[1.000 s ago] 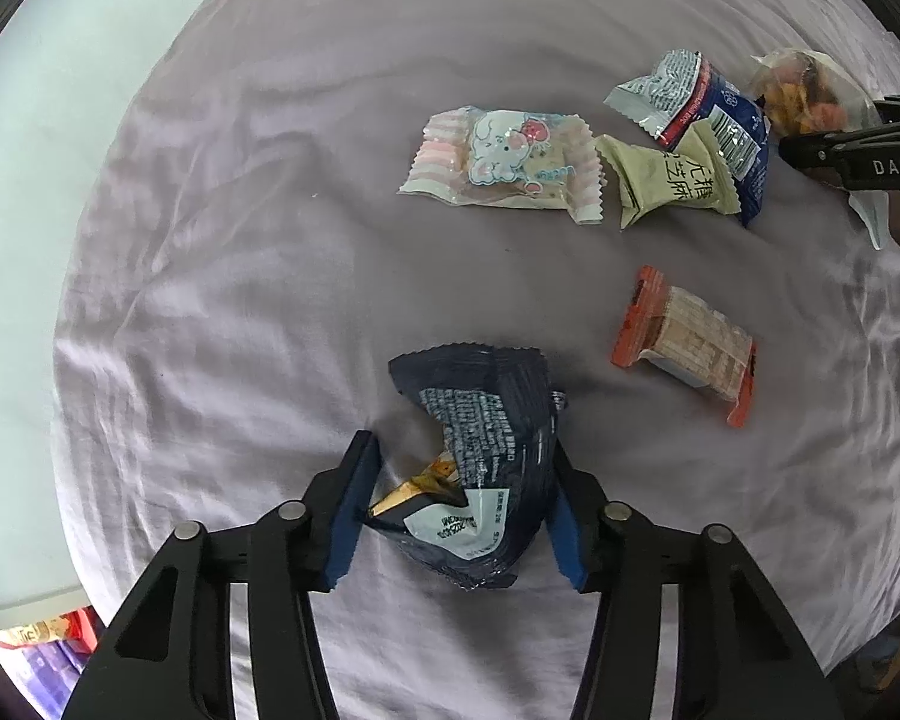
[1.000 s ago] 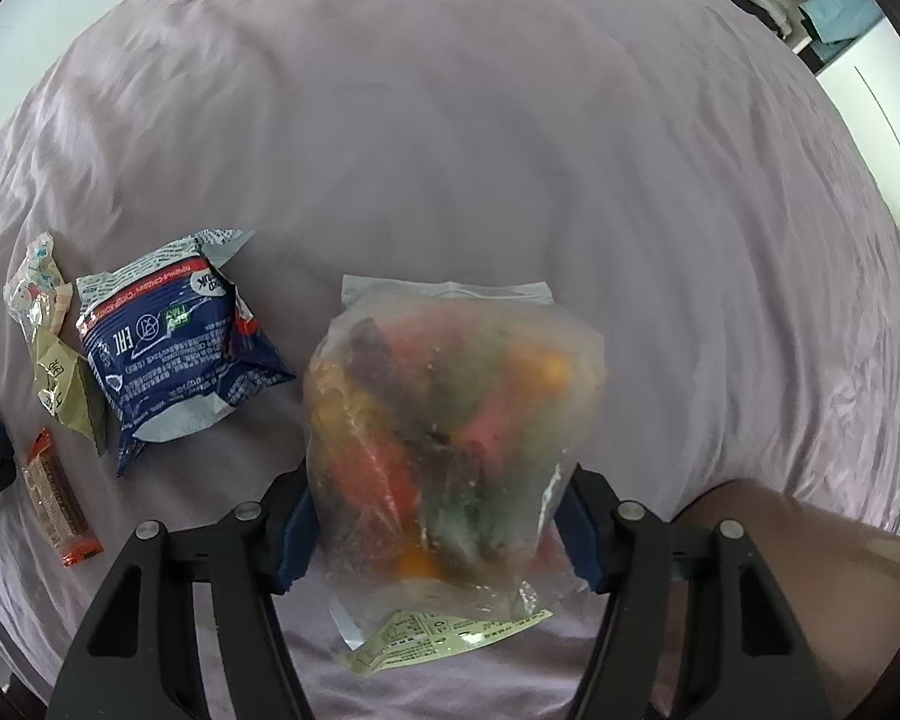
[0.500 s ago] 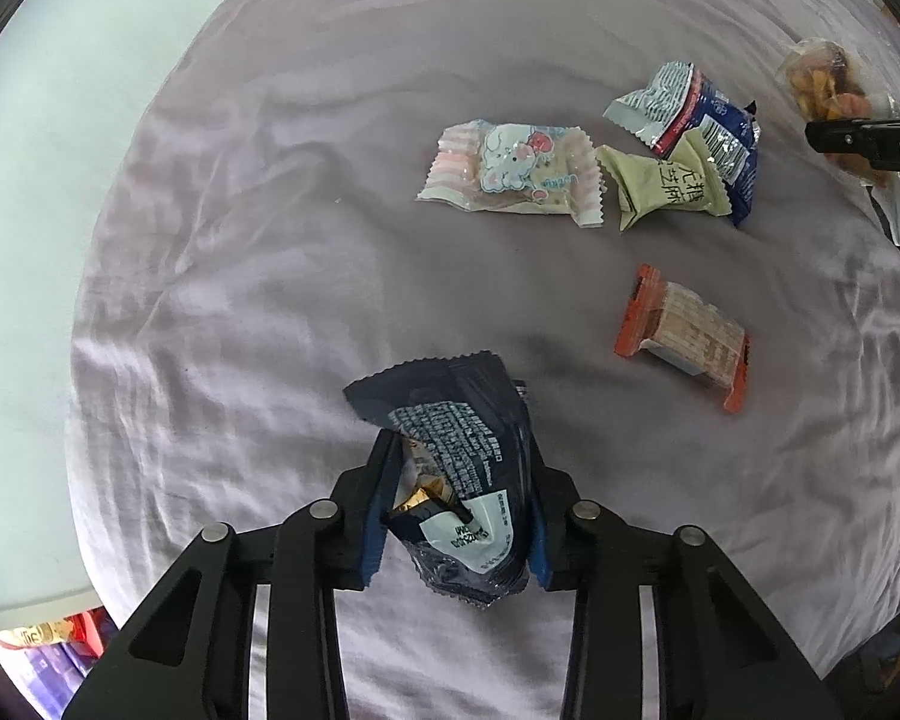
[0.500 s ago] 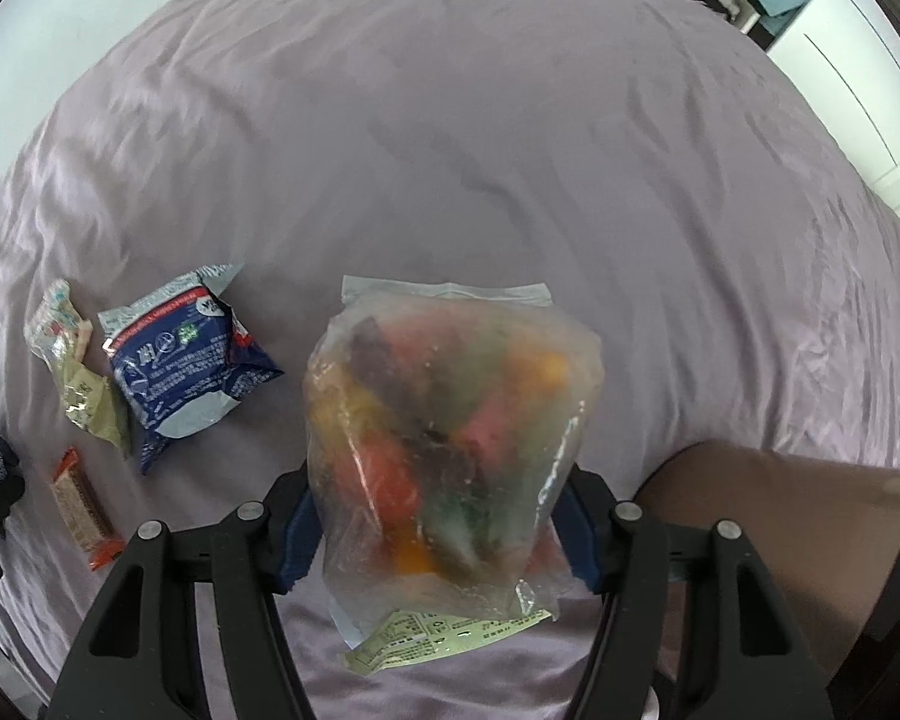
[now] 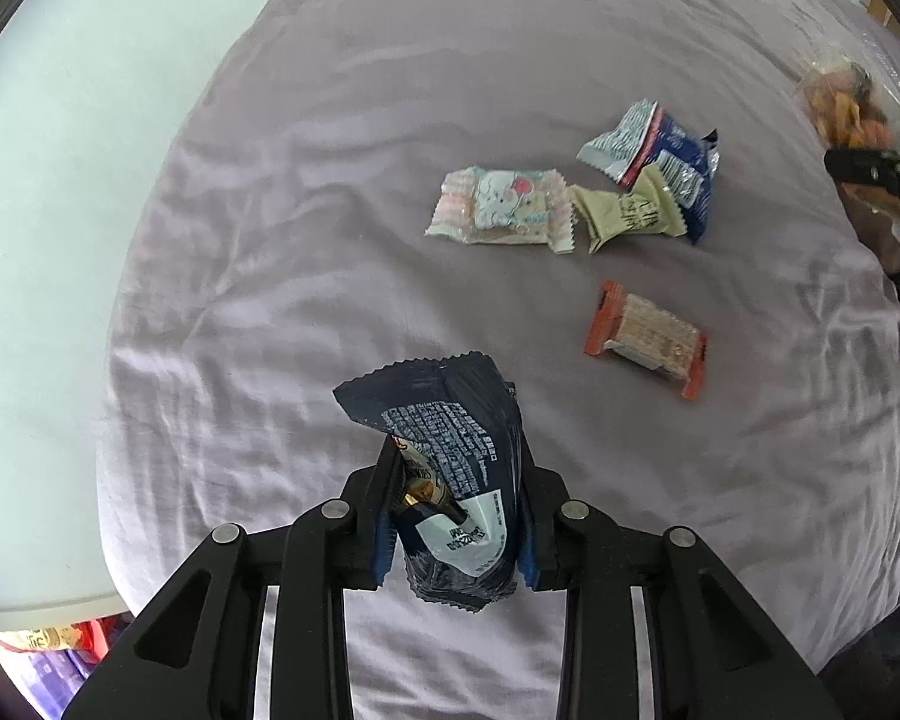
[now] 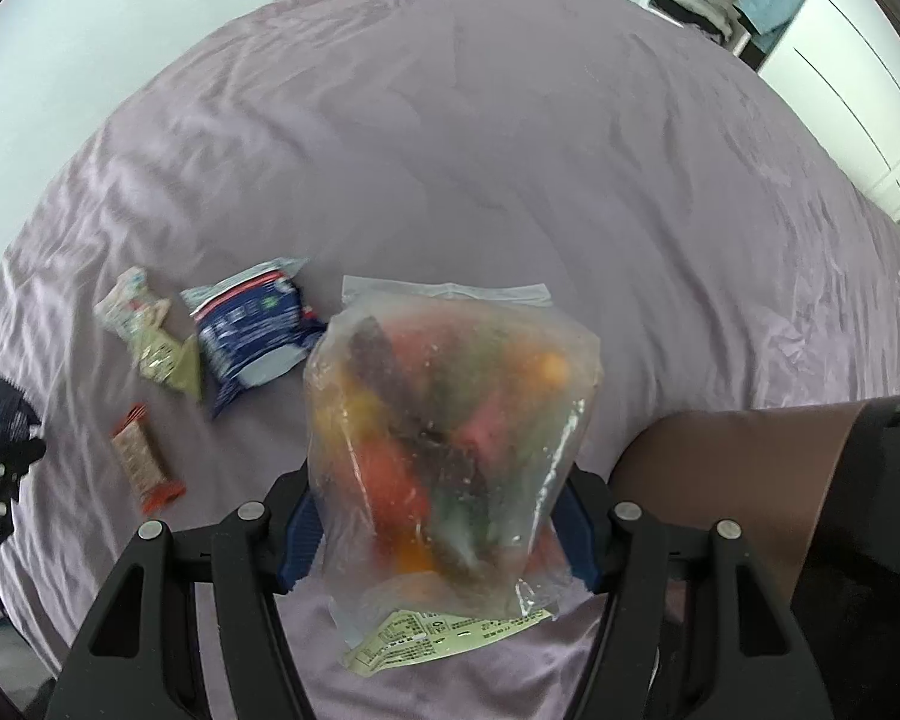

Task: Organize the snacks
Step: 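Lift both bags and carry them over the green tray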

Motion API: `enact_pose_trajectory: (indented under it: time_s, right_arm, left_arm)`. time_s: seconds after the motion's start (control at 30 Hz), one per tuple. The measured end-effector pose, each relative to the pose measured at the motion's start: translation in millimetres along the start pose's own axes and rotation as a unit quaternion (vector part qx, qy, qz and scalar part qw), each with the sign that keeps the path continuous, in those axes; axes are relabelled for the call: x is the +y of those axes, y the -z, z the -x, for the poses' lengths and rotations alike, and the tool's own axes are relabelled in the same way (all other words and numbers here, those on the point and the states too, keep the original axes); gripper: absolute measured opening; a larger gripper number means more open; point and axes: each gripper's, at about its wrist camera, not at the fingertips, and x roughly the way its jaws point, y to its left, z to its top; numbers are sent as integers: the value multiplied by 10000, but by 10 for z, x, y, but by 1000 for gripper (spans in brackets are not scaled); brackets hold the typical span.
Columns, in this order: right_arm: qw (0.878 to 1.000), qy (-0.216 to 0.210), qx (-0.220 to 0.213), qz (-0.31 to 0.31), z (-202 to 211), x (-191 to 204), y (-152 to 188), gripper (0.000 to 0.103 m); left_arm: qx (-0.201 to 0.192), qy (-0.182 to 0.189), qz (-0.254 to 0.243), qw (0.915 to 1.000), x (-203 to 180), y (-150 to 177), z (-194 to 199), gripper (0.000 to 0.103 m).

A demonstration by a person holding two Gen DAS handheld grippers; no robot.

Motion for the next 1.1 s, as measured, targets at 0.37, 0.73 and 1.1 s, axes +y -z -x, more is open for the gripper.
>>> enact_pose_trajectory:
  time_s: [0.37,0.73,1.1]
  right_arm:
    - [9984,-208,-191,494,584,182,399,64]
    - [9992,-285,8,289,824,67,1044,64]
    - [9993,-233,212,-221,856,-183,1637,64]
  left_arm:
    - [-411,89,-238,9988,-84,-29,586,27]
    - [-648,139,-734,9951,-416,-13,924,27]
    - [-571,220,-1461,9874,-902,160,938,27]
